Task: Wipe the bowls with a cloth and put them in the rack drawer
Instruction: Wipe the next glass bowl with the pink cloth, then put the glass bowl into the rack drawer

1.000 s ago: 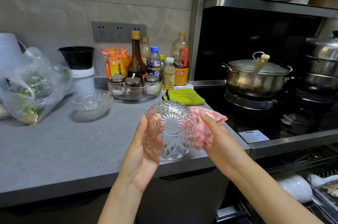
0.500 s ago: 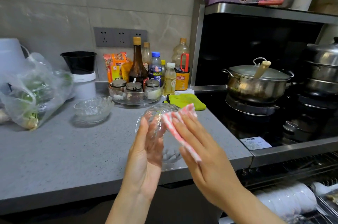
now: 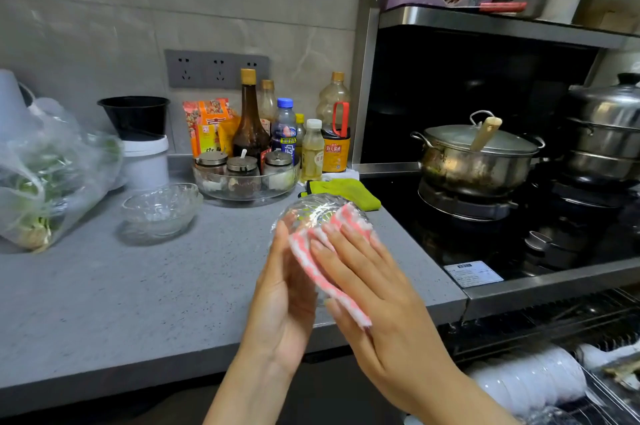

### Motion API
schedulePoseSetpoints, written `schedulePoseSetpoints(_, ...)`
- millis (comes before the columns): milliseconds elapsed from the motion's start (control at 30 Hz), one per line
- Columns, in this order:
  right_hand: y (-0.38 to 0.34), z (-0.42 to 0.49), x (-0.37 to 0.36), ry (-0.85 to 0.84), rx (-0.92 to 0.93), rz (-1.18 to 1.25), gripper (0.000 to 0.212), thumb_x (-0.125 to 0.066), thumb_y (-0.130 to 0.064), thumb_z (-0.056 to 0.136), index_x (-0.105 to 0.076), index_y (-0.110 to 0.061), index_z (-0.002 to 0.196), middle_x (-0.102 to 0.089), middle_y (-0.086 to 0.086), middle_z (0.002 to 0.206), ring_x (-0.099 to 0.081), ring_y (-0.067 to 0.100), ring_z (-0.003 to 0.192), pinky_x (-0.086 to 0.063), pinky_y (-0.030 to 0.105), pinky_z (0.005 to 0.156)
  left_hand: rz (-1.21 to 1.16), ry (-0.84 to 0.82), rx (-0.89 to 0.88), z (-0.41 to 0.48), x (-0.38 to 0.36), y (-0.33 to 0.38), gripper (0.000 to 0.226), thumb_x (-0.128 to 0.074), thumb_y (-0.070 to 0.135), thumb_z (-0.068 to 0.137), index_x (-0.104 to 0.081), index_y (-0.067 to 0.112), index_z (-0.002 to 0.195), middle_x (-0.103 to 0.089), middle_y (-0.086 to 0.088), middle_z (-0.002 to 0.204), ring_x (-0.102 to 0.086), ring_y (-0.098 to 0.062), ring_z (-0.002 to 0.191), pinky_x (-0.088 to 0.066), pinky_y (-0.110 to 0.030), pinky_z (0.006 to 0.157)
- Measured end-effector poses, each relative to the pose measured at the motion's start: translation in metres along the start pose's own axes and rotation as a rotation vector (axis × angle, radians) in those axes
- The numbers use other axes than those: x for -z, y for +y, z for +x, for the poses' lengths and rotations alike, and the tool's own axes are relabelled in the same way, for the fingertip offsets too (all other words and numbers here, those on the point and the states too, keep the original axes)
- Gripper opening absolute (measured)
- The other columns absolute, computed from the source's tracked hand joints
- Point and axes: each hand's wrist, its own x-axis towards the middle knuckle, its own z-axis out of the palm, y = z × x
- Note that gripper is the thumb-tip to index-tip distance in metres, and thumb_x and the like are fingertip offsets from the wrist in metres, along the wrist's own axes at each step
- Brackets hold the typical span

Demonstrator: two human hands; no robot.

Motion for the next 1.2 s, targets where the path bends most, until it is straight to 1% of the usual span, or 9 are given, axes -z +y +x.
schedulePoseSetpoints(133,0.017,0.011,0.004,0.016,-0.123,0.033,0.050,-0.021,-0.039,0.104,-0.034,-0.019,0.148,-0.024,-0.005,0.158,-0.010,0.019,0.149,-0.019,0.046,0.119,-0.023,-0.055,0.013,0.007,-0.009,-0.010,0.033,-0.058,0.035,0.083,-0.076,0.014,0.101,-0.072,-0.005,0.110,-0.068,-0.011,0.100,-0.053,-0.027,0.093)
schedulePoseSetpoints(233,0.033,0.012,0.005,-0.001,-0.201,0.123,0.053,-0.018,-0.046,0.103,-0.032,-0.024,0.148,-0.018,-0.011,0.159,-0.003,0.017,0.149,-0.009,0.031,0.121,-0.049,-0.053,0.025,0.021,-0.013,-0.013,0.042,-0.059,0.033,0.085,-0.067,0.010,0.120,-0.066,-0.008,0.124,-0.060,-0.018,0.119,-0.036,-0.036,0.111)
schedulePoseSetpoints(300,0.045,0.008,0.003,-0.017,-0.226,0.139,0.055,-0.018,-0.049,0.102,-0.030,-0.025,0.149,-0.016,-0.014,0.159,-0.004,0.012,0.149,-0.008,0.020,0.118,-0.075,-0.020,0.044,0.032,-0.012,-0.018,0.045,-0.063,0.032,0.082,-0.066,0.009,0.120,-0.064,-0.008,0.127,-0.062,-0.017,0.115,-0.038,-0.034,0.110)
schedulePoseSetpoints(367,0.061,0.002,0.001,-0.026,-0.252,0.121,0.056,-0.018,-0.050,0.102,-0.028,-0.023,0.150,-0.017,-0.013,0.159,-0.008,0.007,0.148,-0.010,0.014,0.116,-0.095,0.035,0.061,0.041,-0.012,-0.022,0.032,-0.066,0.030,0.079,-0.073,0.011,0.104,-0.071,-0.004,0.110,-0.070,-0.010,0.091,-0.055,-0.020,0.083)
schedulePoseSetpoints(467,0.091,-0.009,0.001,-0.046,-0.240,0.012,0.056,-0.019,-0.045,0.103,-0.029,-0.017,0.150,-0.021,-0.006,0.159,-0.010,0.008,0.148,-0.010,0.019,0.118,-0.094,0.093,0.036,0.050,-0.013,-0.024,0.021,-0.066,0.027,0.075,-0.073,0.017,0.091,-0.074,0.004,0.084,-0.070,-0.004,0.068,-0.052,-0.011,0.050)
schedulePoseSetpoints(633,0.159,-0.033,-0.002,-0.107,-0.267,-0.086,0.051,-0.026,-0.040,0.103,-0.031,-0.018,0.149,-0.024,-0.005,0.157,-0.012,0.010,0.147,-0.012,0.026,0.119,-0.053,0.125,0.021,0.064,-0.001,-0.022,0.015,-0.058,0.023,0.088,-0.071,0.019,0.095,-0.075,0.007,0.079,-0.071,-0.004,0.069,-0.052,-0.011,0.048)
schedulePoseSetpoints(900,0.201,-0.069,-0.011,-0.529,-0.419,-0.101,0.100,-0.005,-0.088,0.075,-0.026,-0.026,0.151,-0.012,-0.019,0.155,-0.001,-0.007,0.141,0.002,0.017,0.117,0.002,0.091,0.014,0.073,0.012,-0.027,0.022,-0.064,0.025,0.074,-0.074,0.019,0.092,-0.075,0.004,0.085,-0.072,-0.007,0.074,-0.052,-0.011,0.048)
schedulePoseSetpoints(1067,0.187,-0.074,0.000,-0.492,-0.484,0.007,0.074,-0.025,-0.078,0.084,-0.022,-0.041,0.149,-0.010,-0.027,0.156,0.000,-0.013,0.141,-0.002,0.031,0.121,0.038,0.035,0.019,0.068,0.006,-0.036,0.021,-0.064,0.026,0.073,-0.073,0.019,0.091,-0.074,0.005,0.078,-0.072,-0.007,0.071,-0.051,-0.011,0.048)
schedulePoseSetpoints(1200,0.156,-0.072,0.027,-0.260,-0.651,0.317,0.053,-0.049,-0.056,0.091,-0.037,-0.042,0.141,-0.029,-0.030,0.149,-0.022,-0.015,0.137,-0.019,0.020,0.116,0.035,-0.021,0.056,0.058,-0.009,-0.049,0.025,-0.063,0.026,0.074,-0.070,0.018,0.096,-0.074,0.005,0.076,-0.071,-0.007,0.070,-0.050,-0.011,0.046)
